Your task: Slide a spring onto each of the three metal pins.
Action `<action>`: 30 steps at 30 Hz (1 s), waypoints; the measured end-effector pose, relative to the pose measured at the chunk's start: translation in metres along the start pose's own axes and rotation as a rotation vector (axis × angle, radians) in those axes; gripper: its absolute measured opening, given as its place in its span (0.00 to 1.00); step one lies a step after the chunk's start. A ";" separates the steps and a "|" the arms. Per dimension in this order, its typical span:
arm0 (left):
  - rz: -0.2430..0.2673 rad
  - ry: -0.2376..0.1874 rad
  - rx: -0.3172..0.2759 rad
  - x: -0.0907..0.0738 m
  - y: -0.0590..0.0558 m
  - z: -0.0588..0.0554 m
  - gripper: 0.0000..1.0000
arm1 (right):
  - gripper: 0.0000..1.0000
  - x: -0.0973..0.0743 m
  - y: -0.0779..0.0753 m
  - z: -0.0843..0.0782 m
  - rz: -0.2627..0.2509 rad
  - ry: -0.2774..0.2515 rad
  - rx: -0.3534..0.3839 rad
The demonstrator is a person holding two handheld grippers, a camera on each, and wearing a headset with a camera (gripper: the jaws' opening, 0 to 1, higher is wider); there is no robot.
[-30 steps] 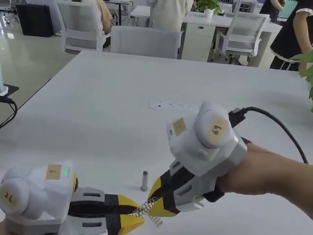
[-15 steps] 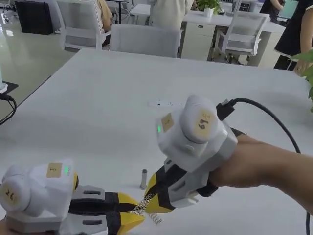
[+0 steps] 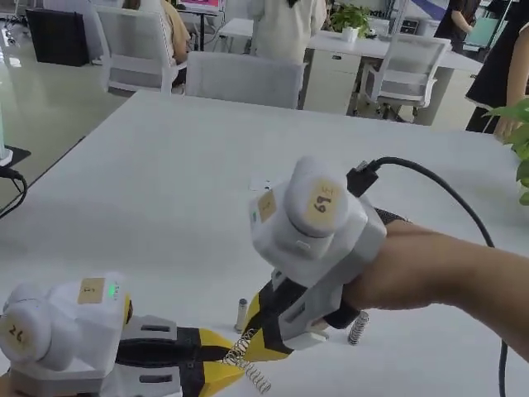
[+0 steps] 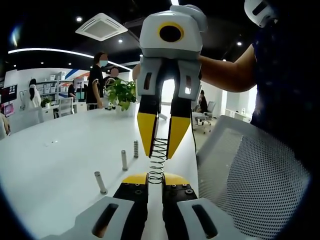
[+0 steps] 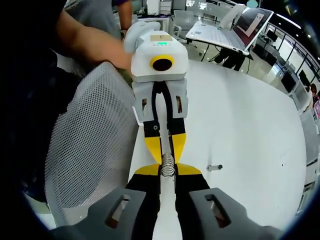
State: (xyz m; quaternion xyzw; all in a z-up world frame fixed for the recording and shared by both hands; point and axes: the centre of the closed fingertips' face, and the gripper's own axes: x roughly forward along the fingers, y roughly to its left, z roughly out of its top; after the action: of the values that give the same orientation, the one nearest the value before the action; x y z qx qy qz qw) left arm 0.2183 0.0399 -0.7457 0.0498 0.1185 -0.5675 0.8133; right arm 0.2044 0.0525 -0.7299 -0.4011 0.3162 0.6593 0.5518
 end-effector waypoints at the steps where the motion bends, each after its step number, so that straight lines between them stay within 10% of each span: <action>1: 0.000 -0.002 0.001 0.000 0.000 0.001 0.02 | 0.07 -0.001 0.000 0.000 0.000 0.001 0.000; 30: -0.004 0.004 0.017 0.008 0.003 0.002 0.02 | 0.07 -0.002 -0.005 0.000 0.014 0.051 -0.010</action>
State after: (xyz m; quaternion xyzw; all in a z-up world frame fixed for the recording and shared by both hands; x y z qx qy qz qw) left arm 0.2238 0.0330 -0.7459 0.0575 0.1156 -0.5698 0.8116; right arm 0.2094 0.0522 -0.7283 -0.4182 0.3299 0.6543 0.5369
